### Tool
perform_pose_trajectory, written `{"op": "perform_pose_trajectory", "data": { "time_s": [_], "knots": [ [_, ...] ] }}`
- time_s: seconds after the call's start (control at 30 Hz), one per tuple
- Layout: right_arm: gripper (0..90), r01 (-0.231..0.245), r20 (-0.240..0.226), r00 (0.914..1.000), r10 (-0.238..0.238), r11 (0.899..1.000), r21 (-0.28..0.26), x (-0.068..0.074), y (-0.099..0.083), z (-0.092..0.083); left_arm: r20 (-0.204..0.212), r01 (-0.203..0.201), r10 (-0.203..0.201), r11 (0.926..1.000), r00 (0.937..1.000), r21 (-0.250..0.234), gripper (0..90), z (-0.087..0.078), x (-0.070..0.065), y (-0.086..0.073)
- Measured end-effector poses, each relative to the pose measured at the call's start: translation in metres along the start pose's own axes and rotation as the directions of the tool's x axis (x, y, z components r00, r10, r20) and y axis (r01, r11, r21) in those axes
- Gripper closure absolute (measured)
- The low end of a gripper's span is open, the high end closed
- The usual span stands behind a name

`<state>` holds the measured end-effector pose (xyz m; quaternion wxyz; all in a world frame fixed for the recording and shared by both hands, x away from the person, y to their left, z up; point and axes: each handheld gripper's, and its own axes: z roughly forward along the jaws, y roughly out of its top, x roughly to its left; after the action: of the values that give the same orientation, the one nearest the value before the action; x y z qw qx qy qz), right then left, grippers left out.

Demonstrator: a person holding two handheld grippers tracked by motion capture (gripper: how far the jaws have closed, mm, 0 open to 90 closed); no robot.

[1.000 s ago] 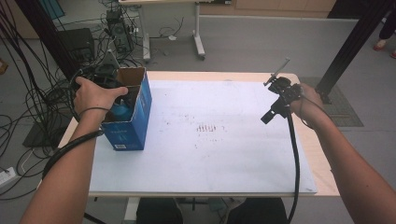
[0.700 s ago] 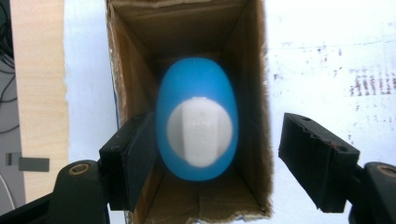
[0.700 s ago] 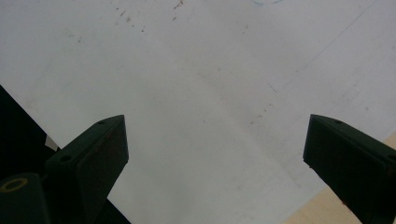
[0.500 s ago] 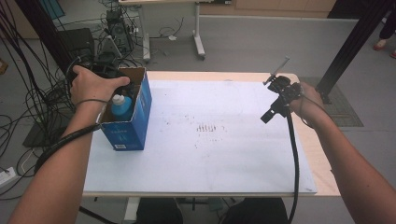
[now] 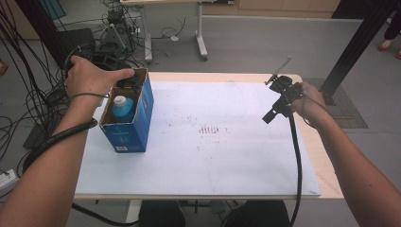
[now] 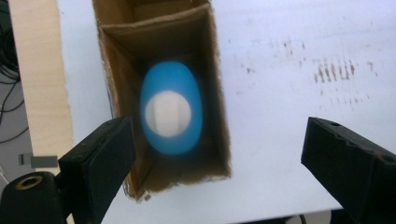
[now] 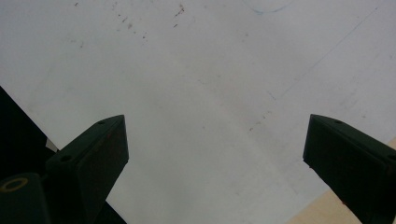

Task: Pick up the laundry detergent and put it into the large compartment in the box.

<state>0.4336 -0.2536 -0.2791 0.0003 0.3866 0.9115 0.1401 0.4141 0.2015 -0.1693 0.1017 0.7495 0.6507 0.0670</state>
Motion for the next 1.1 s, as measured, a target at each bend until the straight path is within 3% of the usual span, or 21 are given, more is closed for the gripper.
{"op": "perform_pose_trajectory", "data": {
  "time_s": [0.3, 0.4, 0.7, 0.87, 1.1],
  "knots": [
    [6.1, 0.005, -0.003, 1.0000, -0.005, 1.000, -0.003, -0.001, 0.001, 0.000, 0.019, -0.056, 0.056, 0.9981, 0.9983, 0.025, 6.3, -0.008, -0.018, 0.004],
    [6.1, 0.000, -0.005, 1.0000, 0.000, 1.000, -0.002, -0.002, 0.001, 0.000, 0.005, -0.094, 0.094, 0.9946, 0.9956, 0.043, 5.8, -0.009, -0.027, 0.004],
    [6.1, -0.003, -0.004, 1.0000, 0.003, 1.000, -0.004, -0.002, -0.001, -0.002, 0.030, -0.154, 0.152, 0.9852, 0.9879, 0.075, 5.5, 0.000, -0.052, 0.007],
    [6.1, -0.002, 0.000, 1.0000, 0.002, 1.000, -0.006, -0.002, -0.001, -0.004, 0.051, -0.189, 0.185, 0.9783, 0.9815, 0.086, 5.5, 0.006, -0.067, 0.007],
    [6.1, 0.001, 0.004, 1.0000, -0.001, 1.000, -0.004, 0.000, 0.000, -0.006, 0.066, -0.248, 0.243, 0.9658, 0.9678, 0.076, 5.4, 0.009, -0.088, 0.004]
  ]
}}
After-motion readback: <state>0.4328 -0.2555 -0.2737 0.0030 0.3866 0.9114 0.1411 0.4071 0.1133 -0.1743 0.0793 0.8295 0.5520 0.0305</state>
